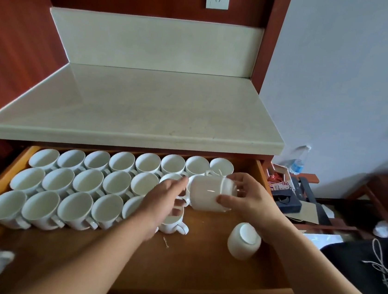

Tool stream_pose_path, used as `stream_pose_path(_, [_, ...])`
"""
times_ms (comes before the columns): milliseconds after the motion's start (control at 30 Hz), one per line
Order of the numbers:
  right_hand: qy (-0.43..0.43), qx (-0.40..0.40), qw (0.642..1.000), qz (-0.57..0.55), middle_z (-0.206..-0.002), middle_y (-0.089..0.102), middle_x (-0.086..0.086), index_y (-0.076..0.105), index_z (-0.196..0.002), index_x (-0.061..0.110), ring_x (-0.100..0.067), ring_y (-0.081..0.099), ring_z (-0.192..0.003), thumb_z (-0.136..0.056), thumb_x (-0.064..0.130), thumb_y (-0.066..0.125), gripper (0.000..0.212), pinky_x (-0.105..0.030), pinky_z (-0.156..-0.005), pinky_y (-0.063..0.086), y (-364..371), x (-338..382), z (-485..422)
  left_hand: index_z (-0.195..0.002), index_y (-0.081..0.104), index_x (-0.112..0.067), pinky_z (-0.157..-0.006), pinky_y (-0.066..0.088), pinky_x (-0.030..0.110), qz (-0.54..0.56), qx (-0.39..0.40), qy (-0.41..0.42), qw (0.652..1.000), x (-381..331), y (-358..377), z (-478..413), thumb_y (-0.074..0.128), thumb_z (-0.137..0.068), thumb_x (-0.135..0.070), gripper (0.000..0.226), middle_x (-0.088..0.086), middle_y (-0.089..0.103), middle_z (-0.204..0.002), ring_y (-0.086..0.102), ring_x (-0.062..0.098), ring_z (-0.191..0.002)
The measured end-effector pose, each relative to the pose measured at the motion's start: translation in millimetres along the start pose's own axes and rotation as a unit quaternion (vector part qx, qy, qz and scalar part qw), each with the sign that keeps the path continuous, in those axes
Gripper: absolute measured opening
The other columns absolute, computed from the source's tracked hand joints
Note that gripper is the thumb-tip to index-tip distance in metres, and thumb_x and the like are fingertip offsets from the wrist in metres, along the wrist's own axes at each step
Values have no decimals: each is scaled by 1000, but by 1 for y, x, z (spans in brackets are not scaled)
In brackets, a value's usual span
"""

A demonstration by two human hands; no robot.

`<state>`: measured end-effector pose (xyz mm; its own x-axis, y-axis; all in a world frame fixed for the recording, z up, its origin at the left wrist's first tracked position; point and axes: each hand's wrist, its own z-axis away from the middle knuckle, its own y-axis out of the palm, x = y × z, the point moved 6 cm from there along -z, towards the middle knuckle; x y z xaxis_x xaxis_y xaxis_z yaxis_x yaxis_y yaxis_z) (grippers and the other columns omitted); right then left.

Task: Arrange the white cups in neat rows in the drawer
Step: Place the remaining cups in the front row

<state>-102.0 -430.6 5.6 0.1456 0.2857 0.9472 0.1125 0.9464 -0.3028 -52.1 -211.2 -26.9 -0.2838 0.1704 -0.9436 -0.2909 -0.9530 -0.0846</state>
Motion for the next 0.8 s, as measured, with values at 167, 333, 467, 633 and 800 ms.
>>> stream_pose_path(167, [-71,6,997,14,-121,62,14,55,-122,39,-11,66,-106,-65,36,91,67,-36,-78,63,5,18,2,-121,72,-9,-94,58,50,190,101,-97,972,-23,21,-1,78,-81,-51,57,21,70,-122,71,41,-106])
stream_pose_path(333, [-37,45,998,10,-116,67,8,59,-122,32,-10,68,-105,-72,48,81,56,-38,-88,59,-10,6,1,-116,71,-14,-76,58,37,78,110,-37,990,-31,19,-12,90,-67,-40,59,15,71,-120,70,27,-100])
stream_pose_path(467, [102,15,973,206,-86,65,-2,63,-93,21,-20,63,-79,-96,55,48,37,-35,-73,50,-34,-33,0,-121,59,-39,-84,48,27,-234,72,60,968,-38,21,-11,88,-68,-42,61,-14,61,-119,59,4,-105])
stream_pose_path(633, [161,104,864,465,-117,59,-6,58,-121,15,-23,61,-104,-90,56,57,51,-34,-83,52,-14,-71,6,-126,43,-44,-76,53,30,-478,112,116,863,-24,50,-13,79,-67,-41,69,-16,34,-132,59,12,-98])
stream_pose_path(800, [159,142,823,527,-122,56,-8,53,-129,16,-33,55,-115,-78,45,70,61,-41,-91,51,2,-84,4,-129,39,-47,-72,56,39,-559,110,131,811,-7,63,-16,72,-71,-47,67,-10,32,-127,56,14,-95])
